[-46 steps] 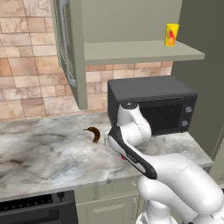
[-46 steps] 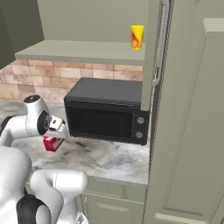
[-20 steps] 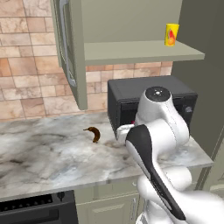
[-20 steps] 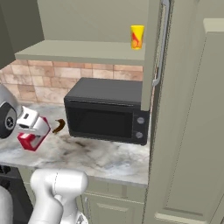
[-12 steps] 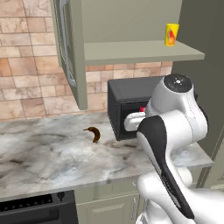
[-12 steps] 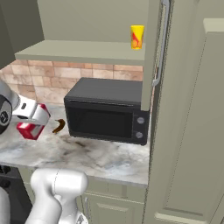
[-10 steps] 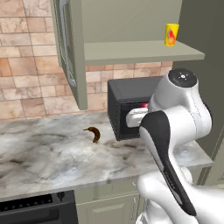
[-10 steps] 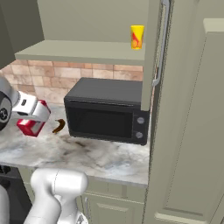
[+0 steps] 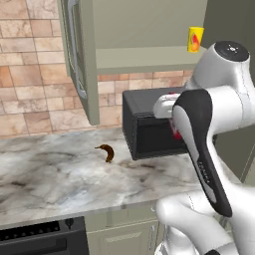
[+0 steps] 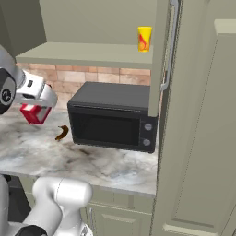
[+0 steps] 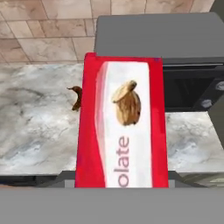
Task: Pick the canned food and boxed food from the counter and place them in the cabinets closest to them.
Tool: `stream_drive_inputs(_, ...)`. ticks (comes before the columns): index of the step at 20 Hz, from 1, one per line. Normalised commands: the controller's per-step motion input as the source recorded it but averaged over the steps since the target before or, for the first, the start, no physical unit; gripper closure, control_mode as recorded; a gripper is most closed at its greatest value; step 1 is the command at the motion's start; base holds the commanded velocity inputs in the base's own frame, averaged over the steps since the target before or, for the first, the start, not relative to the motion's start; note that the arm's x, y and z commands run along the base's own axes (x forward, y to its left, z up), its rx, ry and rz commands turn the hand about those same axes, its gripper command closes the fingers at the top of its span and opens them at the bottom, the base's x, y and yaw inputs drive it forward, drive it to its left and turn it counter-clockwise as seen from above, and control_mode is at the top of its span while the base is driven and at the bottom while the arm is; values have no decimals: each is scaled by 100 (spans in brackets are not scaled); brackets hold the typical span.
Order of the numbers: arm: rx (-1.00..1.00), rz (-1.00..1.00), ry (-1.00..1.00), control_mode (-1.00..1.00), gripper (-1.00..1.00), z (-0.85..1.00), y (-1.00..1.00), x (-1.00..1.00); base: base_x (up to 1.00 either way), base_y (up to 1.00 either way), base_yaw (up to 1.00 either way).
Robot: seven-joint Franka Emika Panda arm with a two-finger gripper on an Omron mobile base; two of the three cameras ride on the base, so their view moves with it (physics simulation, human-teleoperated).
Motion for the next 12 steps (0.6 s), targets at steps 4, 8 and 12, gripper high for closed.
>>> stream_drive_inputs(4,4,3,0,-100,100,55,-20,22,0,0,0)
stream_drive_inputs(8,3,3,0,-100,100,53,-13,27,0,0,0)
stream_drive_inputs(12,1,3,0,-100,100,49,-8,21,0,0,0)
